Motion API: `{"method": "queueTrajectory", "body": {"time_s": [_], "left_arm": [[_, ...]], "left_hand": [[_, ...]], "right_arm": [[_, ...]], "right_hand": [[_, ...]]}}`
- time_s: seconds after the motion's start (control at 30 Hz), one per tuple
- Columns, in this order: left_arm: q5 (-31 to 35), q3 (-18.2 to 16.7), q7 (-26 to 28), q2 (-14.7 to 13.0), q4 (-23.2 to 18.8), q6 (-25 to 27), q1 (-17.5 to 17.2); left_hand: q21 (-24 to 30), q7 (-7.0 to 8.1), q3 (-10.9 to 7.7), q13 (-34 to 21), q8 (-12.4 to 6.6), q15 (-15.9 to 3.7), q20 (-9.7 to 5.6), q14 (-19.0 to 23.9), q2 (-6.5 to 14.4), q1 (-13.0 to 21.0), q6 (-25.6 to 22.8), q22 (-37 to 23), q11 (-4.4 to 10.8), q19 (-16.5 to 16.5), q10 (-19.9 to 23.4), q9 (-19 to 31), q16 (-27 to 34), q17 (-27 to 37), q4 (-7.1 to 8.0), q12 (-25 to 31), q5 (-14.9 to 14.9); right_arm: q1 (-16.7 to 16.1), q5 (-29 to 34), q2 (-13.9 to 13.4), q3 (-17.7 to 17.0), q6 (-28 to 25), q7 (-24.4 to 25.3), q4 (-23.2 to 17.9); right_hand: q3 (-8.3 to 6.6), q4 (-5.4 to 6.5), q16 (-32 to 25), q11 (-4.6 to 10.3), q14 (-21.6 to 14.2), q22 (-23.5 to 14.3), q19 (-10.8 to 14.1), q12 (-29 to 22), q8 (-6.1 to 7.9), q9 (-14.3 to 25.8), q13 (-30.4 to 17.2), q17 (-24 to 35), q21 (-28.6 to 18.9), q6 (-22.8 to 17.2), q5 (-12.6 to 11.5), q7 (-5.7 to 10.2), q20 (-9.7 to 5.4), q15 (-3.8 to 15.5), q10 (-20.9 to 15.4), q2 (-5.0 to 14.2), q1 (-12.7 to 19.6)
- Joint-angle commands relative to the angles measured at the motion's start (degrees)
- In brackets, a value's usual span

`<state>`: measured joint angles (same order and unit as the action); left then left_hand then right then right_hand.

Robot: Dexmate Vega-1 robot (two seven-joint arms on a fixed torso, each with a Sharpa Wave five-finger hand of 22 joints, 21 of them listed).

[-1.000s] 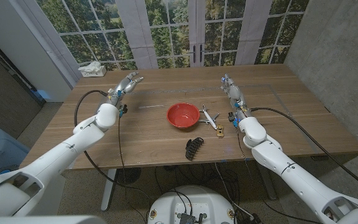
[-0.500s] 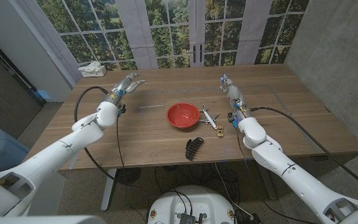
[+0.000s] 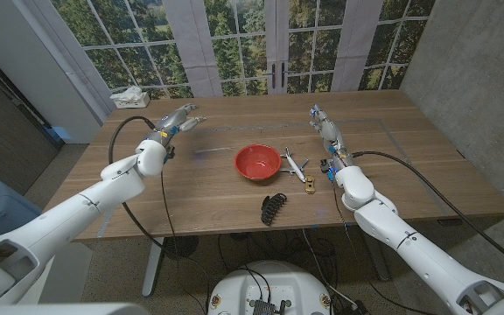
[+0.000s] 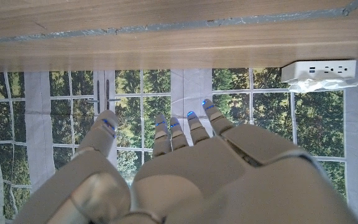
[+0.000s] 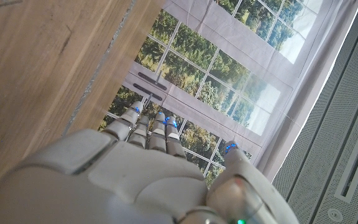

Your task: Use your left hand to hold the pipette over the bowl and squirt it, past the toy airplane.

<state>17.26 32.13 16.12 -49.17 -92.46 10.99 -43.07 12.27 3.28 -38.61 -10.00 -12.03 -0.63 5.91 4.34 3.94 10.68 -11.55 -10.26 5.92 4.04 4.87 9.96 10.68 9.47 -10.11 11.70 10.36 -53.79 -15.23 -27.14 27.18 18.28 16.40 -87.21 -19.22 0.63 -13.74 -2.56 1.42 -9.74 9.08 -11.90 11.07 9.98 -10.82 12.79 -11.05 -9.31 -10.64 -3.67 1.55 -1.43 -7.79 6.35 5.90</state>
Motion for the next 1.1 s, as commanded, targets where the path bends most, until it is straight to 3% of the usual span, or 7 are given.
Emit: {"method": "queueTrajectory", "body": {"time_s": [0.03,0.13,0.2,0.23,0.53,0.9,1.1], "left_arm": [[8.3,2.7,-3.5,-2.1,-4.7,8.0,1.3],[11.6,3.8,-3.5,-2.2,-5.6,10.6,1.7],[13.7,4.4,-3.5,-2.1,-6.1,12.1,1.8],[14.3,4.6,-3.7,-2.2,-6.3,12.4,1.9],[21.0,6.5,-6.9,-2.6,-8.4,17.3,2.8],[27.8,9.1,-16.4,-3.1,-10.3,22.0,5.1],[28.9,9.3,-19.8,-3.0,-10.6,22.5,5.6]], "left_hand": [[0.3,0.73,-0.41,-0.3,-0.86,-0.85,0.01,2.3,-0.9,2.4,-2.3,-0.2,0.7,1.4,2.1,0.1,0.6,0.3,-0.91,0.7,-0.3],[0.0,1.43,-0.71,-0.4,-1.97,-2.25,0.02,6.4,-2.8,7.0,-6.6,-0.1,1.45,2.2,7.5,0.2,1.0,0.4,-1.0,1.6,-0.4],[0.0,0.77,-0.46,-0.5,-2.66,-3.34,0.11,9.6,-4.1,10.4,-10.4,-0.2,1.88,3.2,12.8,0.2,1.2,0.4,-0.83,2.5,-0.4],[0.1,0.82,-0.4,-0.6,-2.64,-3.5,0.07,10.0,-4.4,11.0,-10.8,-0.2,2.8,3.5,13.6,0.2,1.2,0.4,-0.83,2.5,-0.4],[-0.2,1.89,1.07,-0.9,-4.08,-6.57,-0.82,14.0,-9.1,19.0,-18.4,-0.1,5.75,5.0,23.7,0.3,1.0,0.5,-0.91,3.4,-0.5],[-0.2,3.9,1.88,-1.1,-4.42,-9.08,-1.71,16.4,-11.4,25.7,-21.5,-0.1,6.61,6.5,25.4,0.4,1.2,0.6,-0.88,2.1,-0.4],[-0.3,4.33,2.08,-1.1,-4.09,-9.3,-1.64,16.8,-11.6,26.6,-21.1,-0.1,6.62,6.6,25.5,0.4,1.3,0.6,-0.82,1.8,-0.4]], "right_arm": [[-0.3,0.1,0.0,-0.3,-0.3,0.5,-0.2],[-0.1,0.1,0.1,-0.2,-0.3,0.4,0.0],[0.0,0.1,0.1,-0.2,-0.3,0.4,0.2],[0.1,0.1,0.2,-0.1,-0.2,0.3,0.3],[0.4,0.3,0.4,0.0,-0.1,0.4,0.6],[0.3,0.7,0.4,0.1,-0.4,0.8,0.2],[0.3,0.7,0.5,0.1,-0.6,0.9,0.2]], "right_hand": [[-0.15,-0.51,-0.2,-0.04,-0.4,-0.2,0.3,0.0,0.29,0.3,-0.1,0.2,-0.3,-0.5,0.1,-0.11,0.25,-0.13,-0.5,0.49,0.4],[-0.16,-0.54,-0.2,-0.03,-0.5,-0.2,0.3,0.0,0.29,0.3,-0.1,0.2,-0.3,-0.6,0.1,-0.11,0.27,-0.12,-0.5,0.5,0.5],[-0.16,-0.55,-0.2,-0.04,-0.5,-0.2,0.3,0.0,0.29,0.3,-0.1,0.2,-0.3,-0.6,0.1,-0.06,0.3,-0.23,-0.5,0.51,0.4],[-0.15,-0.56,-0.2,-0.09,-0.5,-0.2,0.3,0.0,0.28,0.3,-0.1,0.2,-0.3,-0.6,0.1,-0.08,0.29,-0.17,-0.5,0.51,0.4],[-0.12,-0.6,-0.2,-0.06,-0.5,-0.2,0.4,0.1,0.23,0.3,-0.1,0.3,-0.3,-0.7,0.1,-0.09,0.29,-0.27,-0.6,0.53,0.3],[-0.08,-0.64,-0.2,0.06,-0.6,-0.2,0.4,0.2,0.19,0.3,-0.1,0.3,-0.3,-0.8,0.2,-0.09,0.31,-0.19,-0.7,0.55,0.2],[-0.06,-0.68,-0.2,-0.03,-0.6,-0.2,0.4,0.2,0.17,0.3,-0.1,0.4,-0.3,-0.9,0.2,-0.09,0.23,-0.26,-0.7,0.56,0.1]]}}
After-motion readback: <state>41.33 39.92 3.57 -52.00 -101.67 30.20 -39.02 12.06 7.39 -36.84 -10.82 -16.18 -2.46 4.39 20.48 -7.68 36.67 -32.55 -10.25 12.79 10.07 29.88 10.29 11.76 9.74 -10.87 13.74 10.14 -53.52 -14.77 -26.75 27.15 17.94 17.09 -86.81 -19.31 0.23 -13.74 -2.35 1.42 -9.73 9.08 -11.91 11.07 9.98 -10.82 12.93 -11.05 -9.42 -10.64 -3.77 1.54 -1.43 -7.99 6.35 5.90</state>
